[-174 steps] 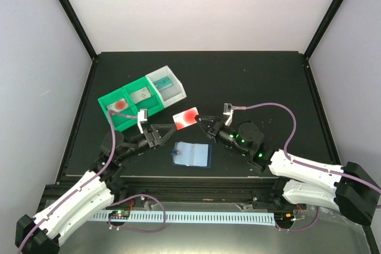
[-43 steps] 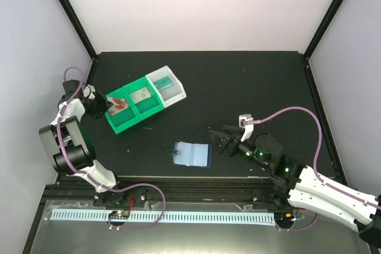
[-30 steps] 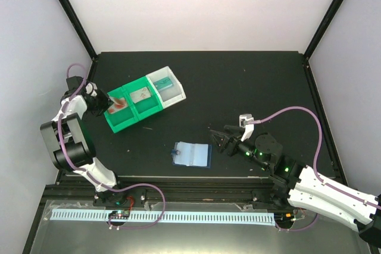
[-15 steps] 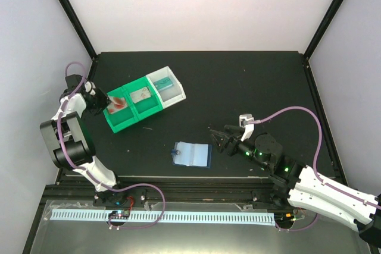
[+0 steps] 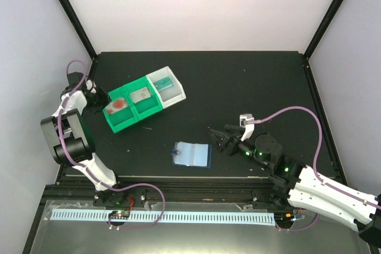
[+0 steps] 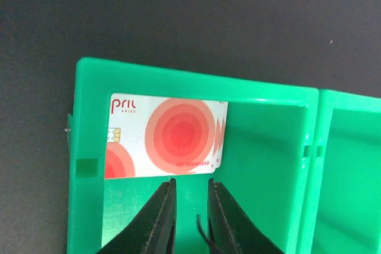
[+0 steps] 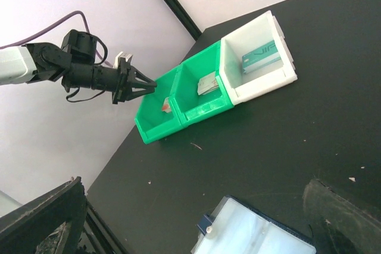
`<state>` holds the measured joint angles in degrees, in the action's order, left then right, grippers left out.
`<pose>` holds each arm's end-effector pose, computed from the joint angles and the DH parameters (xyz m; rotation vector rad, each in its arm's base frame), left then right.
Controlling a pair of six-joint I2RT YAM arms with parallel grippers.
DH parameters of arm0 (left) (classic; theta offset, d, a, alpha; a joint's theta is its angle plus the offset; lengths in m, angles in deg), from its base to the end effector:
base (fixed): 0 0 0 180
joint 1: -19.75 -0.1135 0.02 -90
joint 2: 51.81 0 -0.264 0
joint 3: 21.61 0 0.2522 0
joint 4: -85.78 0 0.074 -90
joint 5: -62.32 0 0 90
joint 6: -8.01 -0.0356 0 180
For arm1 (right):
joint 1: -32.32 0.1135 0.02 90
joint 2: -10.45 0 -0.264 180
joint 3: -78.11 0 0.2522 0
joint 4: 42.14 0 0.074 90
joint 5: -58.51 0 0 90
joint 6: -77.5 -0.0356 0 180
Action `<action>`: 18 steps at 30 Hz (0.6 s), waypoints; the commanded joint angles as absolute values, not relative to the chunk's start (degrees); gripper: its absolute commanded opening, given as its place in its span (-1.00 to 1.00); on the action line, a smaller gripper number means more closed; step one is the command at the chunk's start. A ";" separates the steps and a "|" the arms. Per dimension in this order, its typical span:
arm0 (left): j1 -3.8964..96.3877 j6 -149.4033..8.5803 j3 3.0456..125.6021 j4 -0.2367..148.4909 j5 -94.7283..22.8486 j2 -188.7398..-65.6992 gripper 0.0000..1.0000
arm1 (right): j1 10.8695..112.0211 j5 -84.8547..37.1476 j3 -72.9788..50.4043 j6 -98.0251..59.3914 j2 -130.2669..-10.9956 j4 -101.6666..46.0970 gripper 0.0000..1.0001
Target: Take the credit cards out of the card holder
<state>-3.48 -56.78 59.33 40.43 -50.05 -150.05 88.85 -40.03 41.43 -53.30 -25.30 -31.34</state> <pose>0.3249 0.1247 0.2048 -0.9615 2.4451 -0.5299 0.0957 0.1351 0.2531 -0.1398 1.8714 1.0904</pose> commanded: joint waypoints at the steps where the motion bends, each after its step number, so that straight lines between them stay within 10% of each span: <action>1: -3.02 -57.13 62.63 39.21 -48.62 -150.65 -0.64 | 88.74 -41.29 40.53 -53.02 -24.94 -31.15 1.00; 18: -1.17 -57.84 53.98 37.19 -55.85 -130.90 0.62 | 88.74 -44.72 39.32 -55.85 -22.88 -24.05 1.00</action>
